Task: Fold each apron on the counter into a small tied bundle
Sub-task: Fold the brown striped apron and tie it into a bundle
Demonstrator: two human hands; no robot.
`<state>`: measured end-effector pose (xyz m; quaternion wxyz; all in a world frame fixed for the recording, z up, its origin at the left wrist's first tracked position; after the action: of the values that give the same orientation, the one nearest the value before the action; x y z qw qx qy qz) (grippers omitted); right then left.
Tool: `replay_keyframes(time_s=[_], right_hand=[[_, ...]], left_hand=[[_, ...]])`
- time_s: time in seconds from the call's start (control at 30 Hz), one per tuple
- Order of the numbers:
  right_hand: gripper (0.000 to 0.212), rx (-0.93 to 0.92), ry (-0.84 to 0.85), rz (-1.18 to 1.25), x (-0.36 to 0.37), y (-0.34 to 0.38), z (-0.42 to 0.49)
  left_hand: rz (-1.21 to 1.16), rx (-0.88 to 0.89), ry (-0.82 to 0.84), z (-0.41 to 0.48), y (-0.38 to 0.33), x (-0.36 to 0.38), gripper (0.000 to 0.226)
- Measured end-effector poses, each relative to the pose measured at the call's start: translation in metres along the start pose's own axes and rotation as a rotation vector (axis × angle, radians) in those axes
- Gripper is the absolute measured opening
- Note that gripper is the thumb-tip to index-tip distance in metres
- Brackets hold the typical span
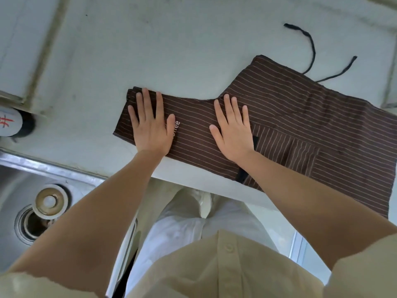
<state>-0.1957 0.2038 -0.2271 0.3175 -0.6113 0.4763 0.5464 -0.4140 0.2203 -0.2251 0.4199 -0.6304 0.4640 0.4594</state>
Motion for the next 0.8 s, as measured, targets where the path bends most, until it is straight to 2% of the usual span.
replay_keyframes(time_s=[0.13, 0.3, 0.4, 0.5, 0.57, 0.63, 0.7, 0.8], right_hand=[[0.064, -0.004, -0.048, 0.024, -0.006, 0.019, -0.003], [0.063, 0.027, 0.008, 0.018, 0.009, 0.035, -0.012], [0.063, 0.010, -0.001, -0.003, 0.010, 0.034, -0.011], [0.065, -0.005, 0.005, 0.018, 0.011, 0.033, -0.010], [0.066, -0.018, 0.009, 0.033, 0.010, 0.034, -0.012], [0.067, -0.031, 0.024, 0.051, 0.009, 0.034, -0.013], [0.067, -0.052, -0.007, 0.059, 0.006, 0.035, -0.019], [0.065, 0.001, -0.073, 0.027, 0.004, 0.038, -0.034]], left_hand=[[-0.012, -0.174, -0.069, -0.011, 0.038, -0.013, 0.066], [-0.177, -0.574, -0.089, -0.038, 0.071, -0.029, 0.072], [-0.486, -0.731, -0.086, -0.056, 0.067, -0.036, 0.067], [-0.989, -0.899, 0.100, -0.071, 0.046, -0.025, 0.053], [-1.188, -0.936, 0.254, -0.081, 0.027, -0.016, 0.036], [-1.229, -0.937, 0.339, -0.086, 0.017, -0.011, 0.033], [-1.213, -0.934, 0.317, -0.088, 0.017, -0.010, 0.029], [-1.326, -0.851, 0.195, -0.091, 0.013, -0.017, 0.008]])
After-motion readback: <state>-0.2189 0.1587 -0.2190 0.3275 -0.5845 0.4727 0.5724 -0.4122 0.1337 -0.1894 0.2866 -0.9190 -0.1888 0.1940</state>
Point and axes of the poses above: each hand's wrist, its own z-axis towards the middle knuckle, its own x-axis out of the palm, y = z × x, the point moved 5 cm from there along z, towards the middle knuckle, and after that the axes turned 11 degrees about -x, right-handed, at the moved point
